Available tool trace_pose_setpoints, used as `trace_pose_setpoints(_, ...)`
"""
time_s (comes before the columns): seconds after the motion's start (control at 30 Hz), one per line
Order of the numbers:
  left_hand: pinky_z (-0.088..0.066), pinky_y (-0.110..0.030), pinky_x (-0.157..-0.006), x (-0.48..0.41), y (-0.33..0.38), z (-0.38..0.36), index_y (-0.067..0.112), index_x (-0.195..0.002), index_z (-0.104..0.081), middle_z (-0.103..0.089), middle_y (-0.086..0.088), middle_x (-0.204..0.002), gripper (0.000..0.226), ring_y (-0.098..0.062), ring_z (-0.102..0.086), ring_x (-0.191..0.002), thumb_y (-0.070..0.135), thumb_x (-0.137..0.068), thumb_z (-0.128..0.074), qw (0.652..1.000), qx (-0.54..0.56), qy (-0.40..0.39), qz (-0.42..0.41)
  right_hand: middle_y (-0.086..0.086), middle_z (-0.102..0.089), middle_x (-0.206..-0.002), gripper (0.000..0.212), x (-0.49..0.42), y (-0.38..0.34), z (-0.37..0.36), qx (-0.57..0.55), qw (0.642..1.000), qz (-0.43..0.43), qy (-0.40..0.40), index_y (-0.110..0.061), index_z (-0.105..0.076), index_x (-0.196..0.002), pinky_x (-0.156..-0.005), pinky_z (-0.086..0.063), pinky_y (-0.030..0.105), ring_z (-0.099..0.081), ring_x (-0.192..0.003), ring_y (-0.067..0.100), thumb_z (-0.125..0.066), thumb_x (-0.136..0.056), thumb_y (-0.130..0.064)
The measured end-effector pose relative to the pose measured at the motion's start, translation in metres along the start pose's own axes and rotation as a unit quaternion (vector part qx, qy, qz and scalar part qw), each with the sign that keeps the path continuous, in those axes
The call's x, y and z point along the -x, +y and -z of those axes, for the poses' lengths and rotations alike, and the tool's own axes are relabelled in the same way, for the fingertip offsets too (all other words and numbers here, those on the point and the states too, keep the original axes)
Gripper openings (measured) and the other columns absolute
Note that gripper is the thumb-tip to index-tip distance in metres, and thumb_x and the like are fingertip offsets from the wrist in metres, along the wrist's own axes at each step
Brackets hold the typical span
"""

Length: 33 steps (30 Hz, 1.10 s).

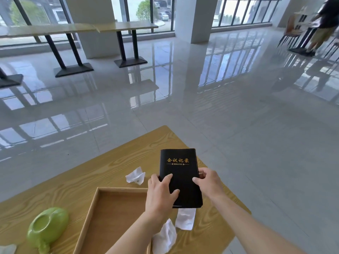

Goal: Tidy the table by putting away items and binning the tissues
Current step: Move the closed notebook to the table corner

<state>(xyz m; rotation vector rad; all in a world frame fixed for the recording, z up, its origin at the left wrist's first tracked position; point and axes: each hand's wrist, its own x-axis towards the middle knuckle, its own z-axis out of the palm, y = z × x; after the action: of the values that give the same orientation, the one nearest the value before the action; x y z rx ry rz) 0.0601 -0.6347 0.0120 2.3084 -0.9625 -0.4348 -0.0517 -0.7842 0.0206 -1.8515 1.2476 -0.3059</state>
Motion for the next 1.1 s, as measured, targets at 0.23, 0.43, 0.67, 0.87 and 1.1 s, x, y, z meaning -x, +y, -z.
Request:
trace_pose_setpoints(0.23,-0.038,-0.036,-0.104,-0.040,0.026,-0.039,0.033,-0.146,-0.034,-0.036,-0.004,-0.131,0.067,-0.021,-0.034,-0.126,0.040,-0.088,-0.065,0.996,0.009,-0.056,0.065,-0.001,-0.075,-0.098,0.022,-0.063,0.021,0.016,0.040,0.999,-0.012,-0.022,-0.020,-0.073,-0.107,-0.084,-0.056,0.037,-0.067,-0.092,0.019,-0.072,-0.086,-0.014)
trace_pose_setpoints(0.43,-0.041,-0.037,-0.102,-0.061,0.036,-0.071,0.028,-0.145,-0.033,-0.034,-0.008,-0.134,0.067,-0.026,-0.034,-0.127,0.032,-0.087,-0.067,0.985,0.045,-0.095,0.134,0.000,-0.075,-0.105,0.030,-0.115,0.033,0.011,0.079,0.995,-0.001,-0.054,-0.022,-0.070,-0.112,-0.087,-0.055,0.037,-0.068,-0.097,0.022,-0.072,-0.084,-0.011)
trace_pose_setpoints(0.67,-0.032,-0.041,-0.114,-0.068,0.039,-0.093,0.023,-0.150,-0.025,-0.010,-0.014,-0.159,0.076,-0.031,-0.014,-0.147,0.027,-0.088,-0.069,0.981,0.044,-0.102,0.159,0.006,-0.067,-0.127,0.044,-0.146,0.044,-0.012,0.138,0.988,0.016,-0.064,-0.019,-0.056,-0.132,-0.093,-0.053,0.035,-0.063,-0.116,0.024,-0.070,-0.090,-0.015)
trace_pose_setpoints(0.87,-0.013,-0.046,-0.120,-0.071,0.028,-0.098,0.027,-0.152,-0.018,0.001,-0.017,-0.162,0.086,-0.034,0.008,-0.149,0.037,-0.084,-0.069,0.985,-0.134,-0.111,-0.011,0.001,-0.062,-0.132,0.054,-0.143,0.047,-0.017,0.158,0.982,0.077,-0.067,-0.022,-0.053,-0.136,-0.095,-0.053,0.033,-0.060,-0.119,0.020,-0.074,-0.087,-0.024)
trace_pose_setpoints(1.1,-0.014,-0.047,-0.120,-0.078,0.009,-0.104,0.023,-0.151,-0.021,0.002,-0.023,-0.161,0.079,-0.038,0.013,-0.148,0.017,-0.086,-0.067,0.973,-0.189,-0.104,-0.079,0.004,-0.055,-0.140,0.058,-0.139,0.054,-0.029,0.230,0.964,0.104,-0.082,-0.018,-0.048,-0.144,-0.103,-0.048,0.035,-0.053,-0.128,0.022,-0.071,-0.091,-0.026)
